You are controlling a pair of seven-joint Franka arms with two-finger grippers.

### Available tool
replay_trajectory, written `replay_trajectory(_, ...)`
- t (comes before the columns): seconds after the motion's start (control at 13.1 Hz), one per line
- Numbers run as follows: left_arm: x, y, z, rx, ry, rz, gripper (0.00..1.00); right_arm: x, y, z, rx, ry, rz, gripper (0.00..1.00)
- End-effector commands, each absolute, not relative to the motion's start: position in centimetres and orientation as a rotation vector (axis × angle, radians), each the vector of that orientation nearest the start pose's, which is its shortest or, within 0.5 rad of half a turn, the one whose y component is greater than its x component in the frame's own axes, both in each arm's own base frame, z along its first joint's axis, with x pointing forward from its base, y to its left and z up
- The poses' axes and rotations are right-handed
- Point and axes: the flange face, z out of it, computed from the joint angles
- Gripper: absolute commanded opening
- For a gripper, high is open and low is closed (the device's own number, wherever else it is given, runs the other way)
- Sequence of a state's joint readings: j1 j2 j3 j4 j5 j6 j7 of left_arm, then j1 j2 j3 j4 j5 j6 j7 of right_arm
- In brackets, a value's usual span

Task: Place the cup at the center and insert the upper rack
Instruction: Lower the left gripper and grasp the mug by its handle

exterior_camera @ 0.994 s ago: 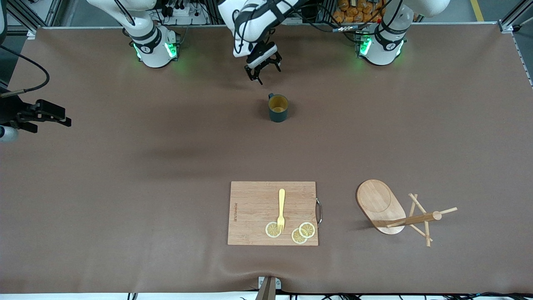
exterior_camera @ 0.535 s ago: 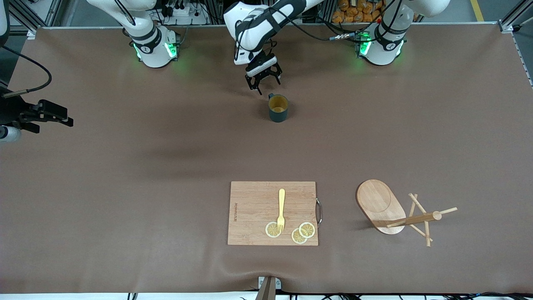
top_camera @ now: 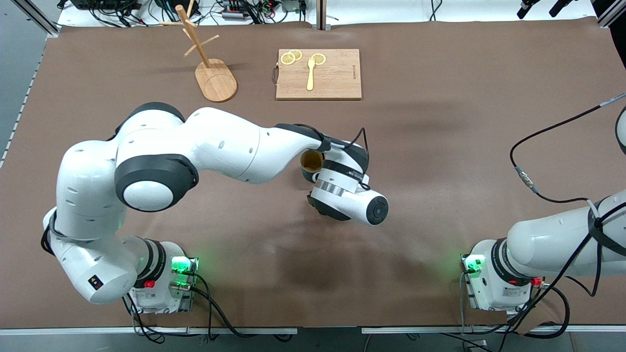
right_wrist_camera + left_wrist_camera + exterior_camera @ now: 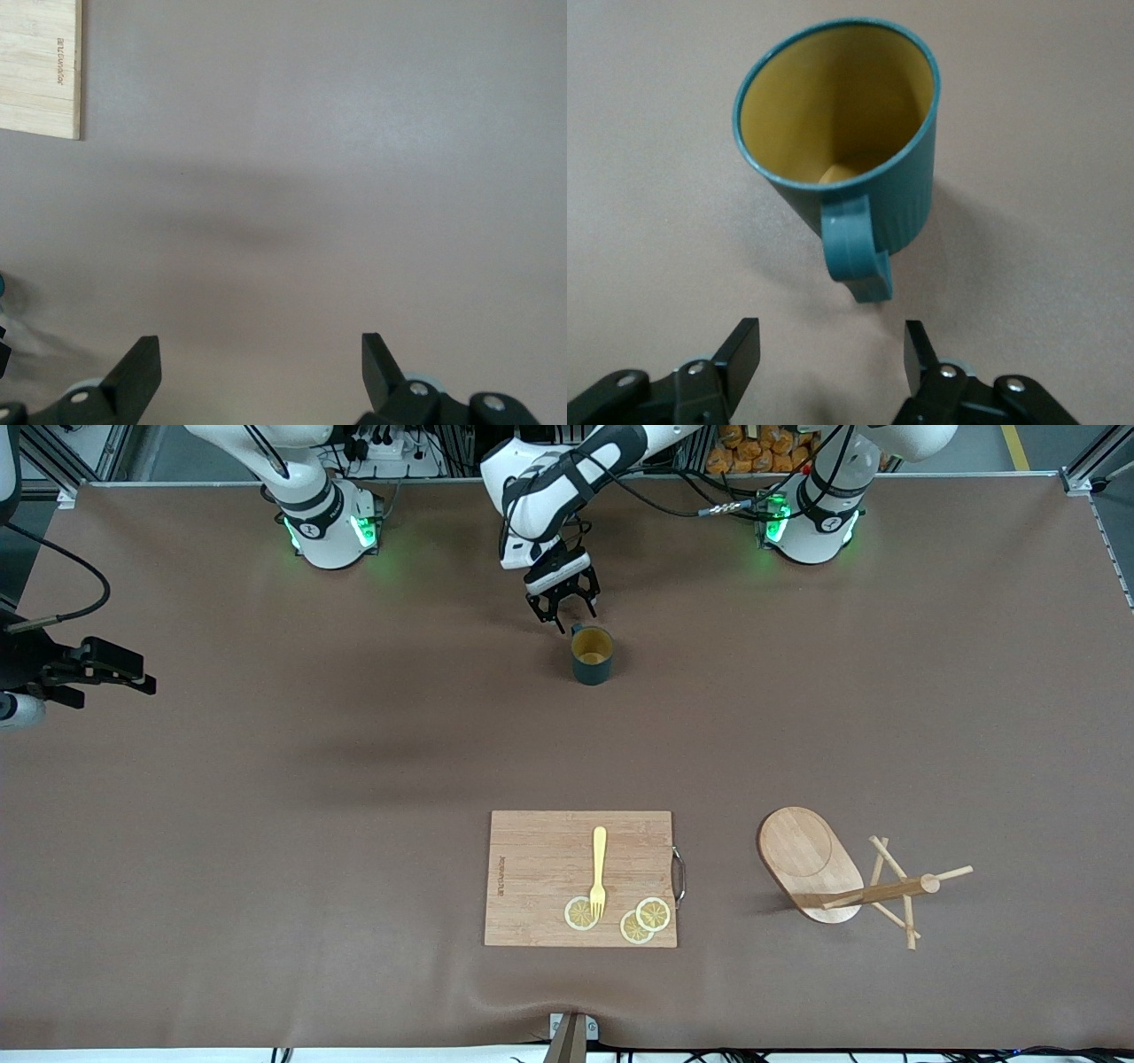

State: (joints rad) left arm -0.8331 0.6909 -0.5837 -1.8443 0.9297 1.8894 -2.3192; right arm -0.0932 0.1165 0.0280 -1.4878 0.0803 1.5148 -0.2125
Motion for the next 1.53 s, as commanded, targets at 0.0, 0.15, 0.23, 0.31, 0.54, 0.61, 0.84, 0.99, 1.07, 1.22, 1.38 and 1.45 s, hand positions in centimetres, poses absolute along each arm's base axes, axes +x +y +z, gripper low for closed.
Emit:
replay_trajectory(0.0,17.5,-57.2,17.4,-2.731,-0.53,-0.788,0.74,58.2,-2.9,59.4,-3.041,-0.244,0.118,1.0)
replay_trajectory(0.15,18.5,-57.0,17.5,-2.729,-0.533,-0.801,0.75,58.1,-2.9,59.4,-3.04,-0.244,0.12,1.0)
replay_trajectory(0.23,18.7,-57.0,17.5,-2.734,-0.534,-0.8,0.75,58.1,-2.9,59.3,-3.04,-0.242,0.122,1.0)
replay_trajectory(0.31,19.4,-56.8,17.5,-2.73,-0.549,-0.798,0.75,58.1,-2.9,59.4,-3.04,-0.242,0.12,1.0)
replay_trajectory(0.54,19.6,-56.8,17.6,-2.731,-0.551,-0.803,0.71,58.1,-2.8,59.4,-3.038,-0.24,0.12,1.0)
replay_trajectory(0.61,19.8,-56.8,17.6,-2.73,-0.552,-0.807,0.67,58.1,-2.8,59.4,-3.036,-0.237,0.122,1.0)
replay_trajectory(0.84,20.6,-56.9,17.4,-2.744,-0.554,-0.81,0.52,58.1,-2.8,59.4,-3.033,-0.237,0.121,1.0)
replay_trajectory(0.99,20.8,-57.0,17.3,-2.748,-0.557,-0.806,0.3,58.1,-2.8,59.4,-3.033,-0.24,0.121,1.0)
replay_trajectory(1.07,20.8,-57.0,17.4,-2.75,-0.558,-0.806,0.23,58.1,-2.8,59.4,-3.033,-0.24,0.121,1.0)
replay_trajectory(1.22,20.9,-57.0,17.3,-2.749,-0.563,-0.805,0.14,58.1,-2.8,59.4,-3.033,-0.242,0.121,1.0)
replay_trajectory(1.38,21.2,-57.0,17.4,-2.747,-0.571,-0.809,0.0,58.1,-2.7,59.7,-3.032,-0.247,0.111,1.0)
replay_trajectory(1.45,21.5,-57.3,17.8,-2.751,-0.586,-0.815,0.0,58.0,-2.6,60.1,-3.032,-0.245,0.102,1.0)
